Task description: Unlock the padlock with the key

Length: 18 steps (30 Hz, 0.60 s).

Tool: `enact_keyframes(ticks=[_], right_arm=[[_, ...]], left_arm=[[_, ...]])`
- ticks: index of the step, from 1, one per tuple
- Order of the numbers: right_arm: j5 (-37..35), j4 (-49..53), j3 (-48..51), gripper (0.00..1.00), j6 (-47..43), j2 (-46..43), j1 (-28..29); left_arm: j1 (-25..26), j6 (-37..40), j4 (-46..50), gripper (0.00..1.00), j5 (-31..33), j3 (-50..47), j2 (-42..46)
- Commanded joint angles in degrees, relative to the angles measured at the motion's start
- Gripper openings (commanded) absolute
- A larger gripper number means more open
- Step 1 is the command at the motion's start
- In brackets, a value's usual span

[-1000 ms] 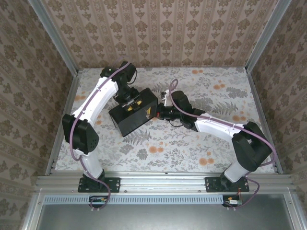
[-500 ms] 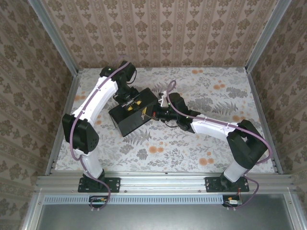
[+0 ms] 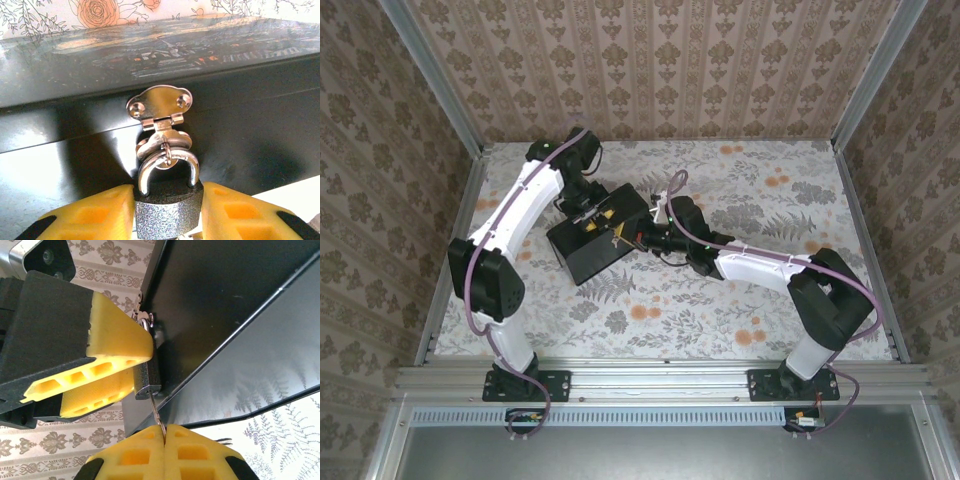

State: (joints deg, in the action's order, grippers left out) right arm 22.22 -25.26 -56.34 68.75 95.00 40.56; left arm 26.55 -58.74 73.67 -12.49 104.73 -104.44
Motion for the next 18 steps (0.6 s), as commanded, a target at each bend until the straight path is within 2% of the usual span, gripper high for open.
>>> enact_keyframes(ticks=[1, 18], right_arm=[[-3.4, -4.7, 1.0, 0.00, 2.6, 1.3, 0.7], [-16.7, -11.8, 4.5, 0.00, 5.6, -0.2, 5.3]], left_arm=[[0.2, -1.8, 2.0, 0.36, -1.0, -3.9, -2.4], [0.1, -4.9, 0.4, 0.35, -2.1, -4.8, -1.6]])
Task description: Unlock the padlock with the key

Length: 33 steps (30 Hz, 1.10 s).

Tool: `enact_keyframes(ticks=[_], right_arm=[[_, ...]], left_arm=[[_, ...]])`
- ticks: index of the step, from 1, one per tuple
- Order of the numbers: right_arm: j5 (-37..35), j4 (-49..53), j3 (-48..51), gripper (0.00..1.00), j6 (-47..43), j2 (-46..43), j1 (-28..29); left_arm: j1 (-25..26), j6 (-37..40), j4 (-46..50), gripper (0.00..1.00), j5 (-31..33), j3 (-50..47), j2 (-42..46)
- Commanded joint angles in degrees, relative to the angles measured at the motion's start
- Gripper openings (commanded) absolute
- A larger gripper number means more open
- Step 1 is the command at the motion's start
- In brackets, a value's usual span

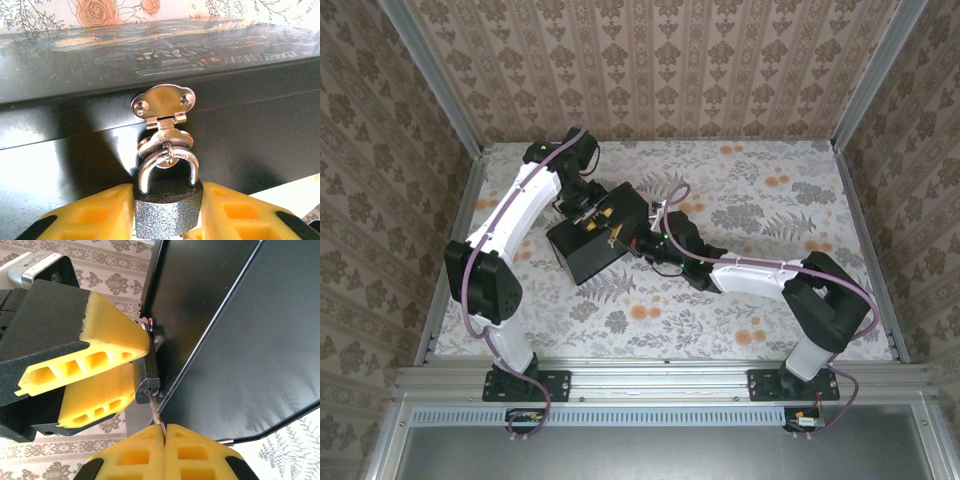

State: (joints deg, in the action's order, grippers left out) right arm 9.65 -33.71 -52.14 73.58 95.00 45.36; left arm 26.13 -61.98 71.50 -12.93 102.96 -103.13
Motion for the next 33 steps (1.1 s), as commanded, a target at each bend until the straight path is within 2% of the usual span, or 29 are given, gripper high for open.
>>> enact_keyframes(ticks=[1, 18, 22, 24, 28, 31, 33], right_arm=[[-4.6, -3.6, 0.3, 0.00, 0.9, 0.0, 0.6], [-4.3, -9.6, -6.0, 0.00, 0.1, 4.9, 1.6], [-2.0, -7.0, -11.2, 0.00, -2.1, 7.0, 1.5], [-0.8, -7.3, -11.9, 0.04, -2.3, 7.7, 1.5], [0.9, -3.3, -8.6, 0.25, -5.3, 4.5, 0.8], [1.1, 6.9, -6.6, 0.35, -13.1, -0.2, -0.2], [0.8, 15.7, -6.6, 0.40, -20.1, -3.1, -1.0]], left_arm=[[0.6, -1.6, 2.6, 0.35, -1.8, -3.1, -3.0], [1.3, -1.4, 1.0, 0.33, -4.0, -4.6, -2.6], [1.4, -1.5, 0.7, 0.33, -4.6, -5.3, -2.3], [1.3, -1.6, 0.6, 0.33, -4.3, -5.4, -2.0], [0.4, -1.4, 0.1, 0.35, -3.3, -5.3, -1.6], [0.3, -0.8, 0.1, 0.36, -2.5, -4.5, -1.6], [-1.6, -0.4, 0.1, 0.37, -2.2, -4.2, -1.7]])
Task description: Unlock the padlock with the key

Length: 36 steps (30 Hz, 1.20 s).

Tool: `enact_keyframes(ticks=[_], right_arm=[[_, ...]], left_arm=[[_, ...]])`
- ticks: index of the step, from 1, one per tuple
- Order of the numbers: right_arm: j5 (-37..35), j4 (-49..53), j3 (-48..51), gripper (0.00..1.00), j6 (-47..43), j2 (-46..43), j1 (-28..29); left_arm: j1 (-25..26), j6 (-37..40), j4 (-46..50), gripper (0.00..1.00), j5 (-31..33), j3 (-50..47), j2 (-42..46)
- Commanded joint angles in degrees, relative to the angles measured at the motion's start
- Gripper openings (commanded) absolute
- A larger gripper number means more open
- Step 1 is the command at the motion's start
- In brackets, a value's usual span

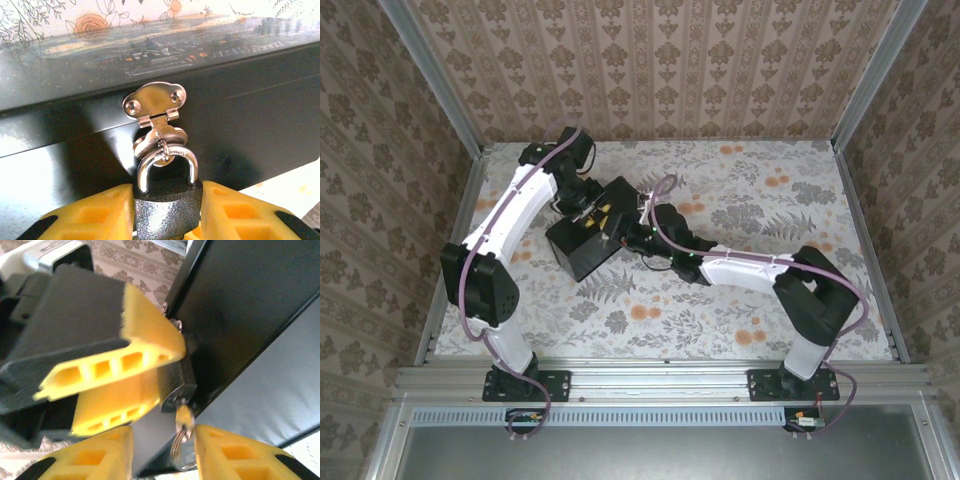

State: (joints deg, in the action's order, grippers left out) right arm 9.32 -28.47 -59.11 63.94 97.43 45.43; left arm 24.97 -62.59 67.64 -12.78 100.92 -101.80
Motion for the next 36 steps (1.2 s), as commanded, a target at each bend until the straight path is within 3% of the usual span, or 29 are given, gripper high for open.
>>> enact_keyframes(ticks=[1, 5, 7, 9, 13, 15, 18, 26, 36], right_arm=[[1.2, 14.4, 0.0, 0.42, -13.6, -6.6, -1.5], [0.6, 27.9, -3.2, 0.42, -28.9, -9.3, -2.6], [0.7, 30.7, -4.9, 0.36, -38.5, -9.5, -2.1], [-3.7, 30.4, -4.8, 0.30, -49.7, -10.2, 0.0], [-13.0, 19.8, -1.1, 0.29, -71.1, -10.4, 3.9], [-14.1, 9.9, 2.9, 0.29, -83.2, -9.9, 5.6], [-12.9, 0.4, 5.4, 0.30, -94.1, -7.7, 6.3], [-14.7, -8.6, 4.6, 0.31, -102.5, -1.7, 6.3], [-16.6, -10.4, 1.7, 0.31, -106.1, 2.0, 5.8]], left_arm=[[-0.8, 0.4, 3.9, 0.37, -2.4, -2.1, -3.1], [-1.7, 0.8, 3.2, 0.37, -2.9, -2.1, -3.4], [-1.8, 1.0, 3.0, 0.37, -3.0, -1.7, -3.6], [-1.9, 1.3, 2.9, 0.37, -3.5, -1.2, -4.1], [-1.8, 1.3, 2.6, 0.37, -4.5, -1.2, -4.8], [-1.8, 1.3, 2.4, 0.37, -4.9, -1.4, -5.0], [-1.8, 1.5, 2.7, 0.37, -5.0, -1.4, -5.0], [-1.9, 1.5, 1.9, 0.37, -5.9, -2.1, -4.9], [-2.5, 2.0, 1.2, 0.37, -7.0, -2.5, -4.6]])
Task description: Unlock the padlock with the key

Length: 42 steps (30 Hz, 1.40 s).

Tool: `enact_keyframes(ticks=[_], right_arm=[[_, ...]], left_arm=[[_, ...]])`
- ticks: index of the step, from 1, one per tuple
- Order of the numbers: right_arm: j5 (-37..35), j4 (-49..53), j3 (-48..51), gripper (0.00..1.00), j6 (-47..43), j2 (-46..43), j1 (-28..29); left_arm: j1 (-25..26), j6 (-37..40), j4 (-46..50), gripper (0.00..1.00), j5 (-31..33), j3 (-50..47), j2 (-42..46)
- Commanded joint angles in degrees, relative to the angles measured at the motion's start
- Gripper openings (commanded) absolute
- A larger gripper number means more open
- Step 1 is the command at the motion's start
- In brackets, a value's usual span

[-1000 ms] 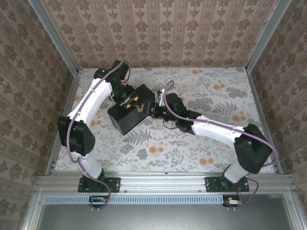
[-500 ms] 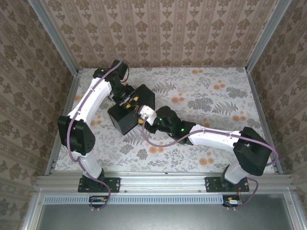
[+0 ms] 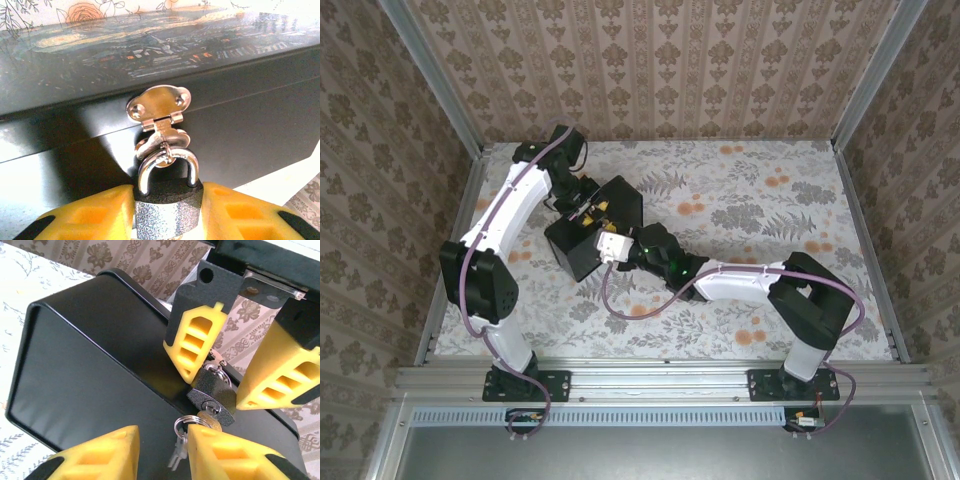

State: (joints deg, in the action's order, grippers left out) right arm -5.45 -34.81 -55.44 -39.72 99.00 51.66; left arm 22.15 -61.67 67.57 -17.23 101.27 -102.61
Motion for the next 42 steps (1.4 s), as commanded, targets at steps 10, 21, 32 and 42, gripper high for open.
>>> enact_keyframes(ticks=[10, 21, 32, 42], right_arm=[[-1.9, -4.0, -4.5, 0.34, -2.4, 1.8, -1.4], [0.3, -1.9, -5.2, 0.33, -2.7, 4.1, -3.7], [-0.5, -2.7, -6.8, 0.18, 0.7, 5.8, -3.9], [-2.0, -3.9, -4.2, 0.13, 8.4, 4.4, -4.3]], left_arm=[[-0.2, 1.0, 0.4, 0.37, -2.8, -3.8, -3.3], [0.8, 0.4, -2.4, 0.37, -3.8, -3.6, -4.6], [0.9, 0.8, -3.4, 0.37, -3.9, -5.1, -3.6], [0.8, 0.3, -4.4, 0.37, -3.6, -5.0, -4.0]])
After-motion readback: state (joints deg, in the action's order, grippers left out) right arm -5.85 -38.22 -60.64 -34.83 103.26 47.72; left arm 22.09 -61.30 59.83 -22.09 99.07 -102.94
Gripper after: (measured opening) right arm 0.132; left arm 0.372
